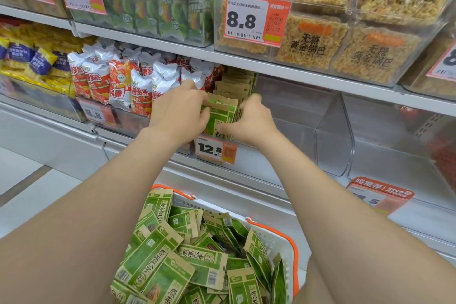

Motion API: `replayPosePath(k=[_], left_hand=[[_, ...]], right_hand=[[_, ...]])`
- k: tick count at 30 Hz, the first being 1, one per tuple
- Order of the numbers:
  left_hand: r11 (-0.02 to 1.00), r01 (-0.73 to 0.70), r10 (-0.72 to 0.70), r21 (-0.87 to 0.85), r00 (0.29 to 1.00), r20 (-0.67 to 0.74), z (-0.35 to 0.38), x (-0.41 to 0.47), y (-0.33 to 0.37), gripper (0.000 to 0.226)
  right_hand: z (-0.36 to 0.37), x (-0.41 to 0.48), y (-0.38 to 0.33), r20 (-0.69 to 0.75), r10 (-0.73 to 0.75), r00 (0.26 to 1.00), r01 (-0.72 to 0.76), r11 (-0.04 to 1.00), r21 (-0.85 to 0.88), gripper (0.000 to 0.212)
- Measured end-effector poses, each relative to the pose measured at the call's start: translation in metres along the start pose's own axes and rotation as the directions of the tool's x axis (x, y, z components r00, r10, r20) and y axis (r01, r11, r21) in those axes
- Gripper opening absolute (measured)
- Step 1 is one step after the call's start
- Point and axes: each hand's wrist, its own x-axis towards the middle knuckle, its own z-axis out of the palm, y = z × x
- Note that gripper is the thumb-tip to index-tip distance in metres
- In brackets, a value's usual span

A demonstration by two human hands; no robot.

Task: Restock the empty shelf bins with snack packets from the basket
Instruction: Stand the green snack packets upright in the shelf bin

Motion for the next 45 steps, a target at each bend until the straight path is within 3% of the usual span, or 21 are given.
replayPosePath(k=[2,4,7,10,12,14,17,20,23,27,30,32,34,36,38,41,45], left_hand=[[1.000,0.020,-0.020,0.012,1.000,-0.019,-0.003,0.003,0.001,0.023],[0.998,-0.049,0.050,0.031,0.999,-0.012,-0.004,0.006,0.006,0.039],[0.984,-0.136,0.129,0.119,0.990,0.060,-0.002,0.003,0.014,0.057],[0.968,-0.146,0.135,0.202,0.989,0.068,0.003,0.003,0.018,0.055],[0.964,-0.146,0.134,0.221,0.989,0.066,0.004,0.004,0.020,0.053],[0.966,-0.133,0.122,0.223,0.991,0.062,0.005,0.004,0.020,0.049],[0.968,-0.101,0.095,0.231,0.995,0.041,0.008,0.002,0.017,0.046],[0.972,-0.084,0.076,0.221,0.996,0.041,0.010,0.000,0.018,0.048],[0.978,-0.086,0.080,0.188,0.996,0.037,0.012,-0.005,0.019,0.060],[0.988,-0.122,0.127,0.100,0.991,-0.047,0.002,-0.015,0.024,0.071],[0.988,-0.149,0.152,0.035,0.984,-0.097,-0.008,-0.030,0.033,0.059],[0.987,-0.143,0.144,-0.070,0.990,-0.003,-0.013,-0.044,0.040,0.042],[0.984,-0.120,0.145,-0.131,0.969,0.201,-0.014,-0.064,0.048,0.025],[0.984,-0.151,0.176,-0.091,0.899,0.401,-0.009,-0.086,0.058,0.016],[0.975,-0.214,0.209,-0.057,0.804,0.557,0.000,-0.108,0.068,0.015],[0.956,-0.289,0.240,-0.055,0.660,0.712,0.015,-0.134,0.081,0.021],[0.926,-0.372,0.246,-0.072,0.448,0.860,0.031,-0.151,0.094,0.028]], right_hand=[[-0.005,0.000,0.006,0.205,0.148,0.967,-0.169,0.982,0.088,0.095],[0.001,0.001,0.010,0.369,0.158,0.916,-0.195,0.978,0.066,0.080],[0.003,0.004,0.006,0.472,0.108,0.875,-0.177,0.979,0.105,0.042],[-0.004,0.017,0.010,0.513,0.147,0.845,-0.322,0.908,0.269,0.039],[-0.002,0.022,0.015,0.412,0.195,0.890,-0.338,0.889,0.309,0.042],[0.007,0.026,0.017,0.317,0.155,0.936,-0.239,0.940,0.245,0.040],[0.018,0.027,0.016,0.332,0.051,0.942,-0.128,0.968,0.215,0.031],[0.010,0.033,0.025,0.296,0.079,0.952,-0.134,0.976,0.170,0.040],[-0.002,0.024,0.026,0.115,0.103,0.988,-0.115,0.989,0.095,0.033],[-0.010,-0.008,0.014,-0.163,-0.126,0.979,0.116,0.991,-0.069,0.033],[-0.023,-0.041,0.005,-0.308,-0.251,0.918,0.257,0.966,-0.022,0.035],[-0.030,-0.063,0.008,-0.226,-0.287,0.931,0.295,0.955,0.002,0.033],[-0.031,-0.084,0.018,-0.017,-0.300,0.954,0.298,0.951,-0.077,0.034],[-0.025,-0.104,0.035,0.236,-0.279,0.931,0.336,0.908,-0.250,0.033],[-0.013,-0.122,0.053,0.458,-0.212,0.863,0.404,0.835,-0.374,0.028],[0.010,-0.147,0.080,0.669,-0.137,0.730,0.519,0.748,-0.414,0.023],[0.045,-0.165,0.114,0.807,-0.006,0.590,0.617,0.649,-0.446,0.016]])
